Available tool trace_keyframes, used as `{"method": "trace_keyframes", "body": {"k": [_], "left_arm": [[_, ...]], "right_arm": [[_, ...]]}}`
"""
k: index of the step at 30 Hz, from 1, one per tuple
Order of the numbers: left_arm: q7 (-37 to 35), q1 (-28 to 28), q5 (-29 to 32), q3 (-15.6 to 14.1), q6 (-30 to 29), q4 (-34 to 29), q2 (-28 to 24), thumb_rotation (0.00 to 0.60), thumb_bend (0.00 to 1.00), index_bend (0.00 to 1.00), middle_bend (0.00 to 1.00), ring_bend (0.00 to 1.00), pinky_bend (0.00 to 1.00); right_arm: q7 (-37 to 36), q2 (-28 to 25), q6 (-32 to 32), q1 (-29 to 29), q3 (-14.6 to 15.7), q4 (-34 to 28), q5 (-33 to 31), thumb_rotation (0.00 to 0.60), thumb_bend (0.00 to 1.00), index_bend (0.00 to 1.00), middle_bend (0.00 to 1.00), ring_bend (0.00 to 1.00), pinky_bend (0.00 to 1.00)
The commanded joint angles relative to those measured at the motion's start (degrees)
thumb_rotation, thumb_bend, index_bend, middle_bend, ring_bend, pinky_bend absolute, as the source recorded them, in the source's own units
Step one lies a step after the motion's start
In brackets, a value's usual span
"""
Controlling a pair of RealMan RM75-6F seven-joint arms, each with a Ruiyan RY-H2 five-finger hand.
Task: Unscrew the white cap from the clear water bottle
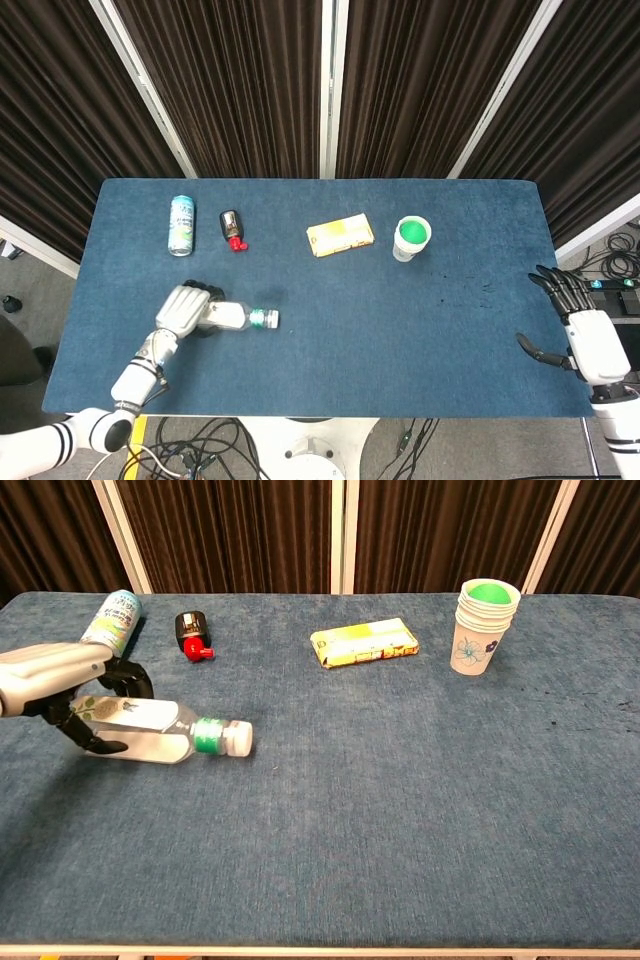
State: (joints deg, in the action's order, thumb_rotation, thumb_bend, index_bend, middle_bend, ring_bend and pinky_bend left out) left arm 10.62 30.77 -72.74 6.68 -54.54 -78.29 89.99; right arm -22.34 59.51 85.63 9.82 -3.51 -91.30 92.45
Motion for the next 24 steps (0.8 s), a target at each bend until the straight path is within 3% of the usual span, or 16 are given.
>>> {"method": "trace_keyframes", "body": {"k": [1, 6, 10, 15, 24], "left_arm": [[-14.5, -0.6, -8.4, -0.9, -5.4, 5.0, 2.4, 0.600, 0.39, 0.59, 0.60, 0.51, 0.31], [-34.8, -0.3, -15.2, -1.2, -10.8, 5.4, 2.3, 0.600, 0.39, 0.60, 0.61, 0.52, 0.32], [-45.9, 0.4, -18.9, -0.7, -15.7, 4.0, 3.0, 0.600, 0.40, 0.60, 0.61, 0.52, 0.32], [-48.0, 1.6, -20.1, 0.5, -18.5, 2.5, 5.3, 0.600, 0.40, 0.60, 0.61, 0.52, 0.32], [-45.8, 3.5, -18.7, 2.1, -18.6, 0.3, 9.2, 0.600, 0.40, 0.60, 0.61, 0.52, 0.32]], "right_arm": [[1.6, -0.4, 0.8, 0.3, -1.6, -2.4, -1.2, 0.600, 0.19, 0.10, 0.07, 0.00, 0.00], [-0.5, -5.0, -0.4, 2.9, -3.8, -9.2, 0.2, 0.600, 0.19, 0.11, 0.08, 0.00, 0.00], [-5.2, -10.5, -6.6, 7.3, -5.0, -15.7, 1.1, 0.600, 0.17, 0.16, 0.08, 0.00, 0.00], [-6.0, -15.2, -15.6, 13.6, -7.6, -22.3, -1.0, 0.599, 0.02, 0.20, 0.07, 0.00, 0.00], [-3.1, -16.7, -29.1, 23.6, -11.6, -29.2, -7.7, 0.523, 0.00, 0.30, 0.06, 0.00, 0.00]]}}
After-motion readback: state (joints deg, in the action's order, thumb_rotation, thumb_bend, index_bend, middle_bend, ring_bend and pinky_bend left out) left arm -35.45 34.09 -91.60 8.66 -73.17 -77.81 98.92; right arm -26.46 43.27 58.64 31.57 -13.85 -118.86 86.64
